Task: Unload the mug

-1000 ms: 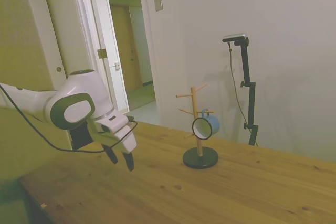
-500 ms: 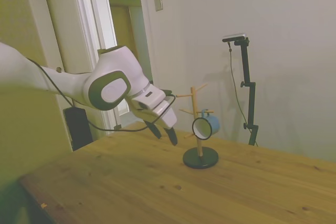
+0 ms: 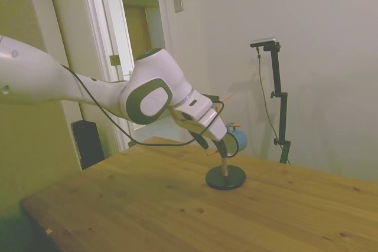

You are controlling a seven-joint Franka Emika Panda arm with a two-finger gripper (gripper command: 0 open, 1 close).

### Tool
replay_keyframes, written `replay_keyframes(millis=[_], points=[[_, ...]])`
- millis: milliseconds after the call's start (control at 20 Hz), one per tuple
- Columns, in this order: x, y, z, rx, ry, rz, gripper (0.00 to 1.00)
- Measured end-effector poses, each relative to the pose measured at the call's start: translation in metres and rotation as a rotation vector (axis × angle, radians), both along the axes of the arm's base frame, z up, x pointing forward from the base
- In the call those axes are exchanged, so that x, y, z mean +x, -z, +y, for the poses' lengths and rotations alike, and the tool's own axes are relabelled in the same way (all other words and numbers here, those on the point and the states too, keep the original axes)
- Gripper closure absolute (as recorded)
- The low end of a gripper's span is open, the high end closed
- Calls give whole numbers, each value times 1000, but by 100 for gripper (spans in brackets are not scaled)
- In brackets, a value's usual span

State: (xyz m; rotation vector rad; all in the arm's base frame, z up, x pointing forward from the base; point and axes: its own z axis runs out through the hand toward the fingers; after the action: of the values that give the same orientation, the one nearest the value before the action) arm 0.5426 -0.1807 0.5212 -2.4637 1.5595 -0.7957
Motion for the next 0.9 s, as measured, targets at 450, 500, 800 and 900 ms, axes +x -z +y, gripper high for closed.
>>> replay_keyframes(millis=[450, 500, 800, 900], points=[[35, 18, -19, -19, 1, -24, 0], [38, 20, -19, -21, -2, -43, 0], [53, 34, -24, -28, -12, -129, 0], [60, 37, -25, -24, -13, -142, 0]])
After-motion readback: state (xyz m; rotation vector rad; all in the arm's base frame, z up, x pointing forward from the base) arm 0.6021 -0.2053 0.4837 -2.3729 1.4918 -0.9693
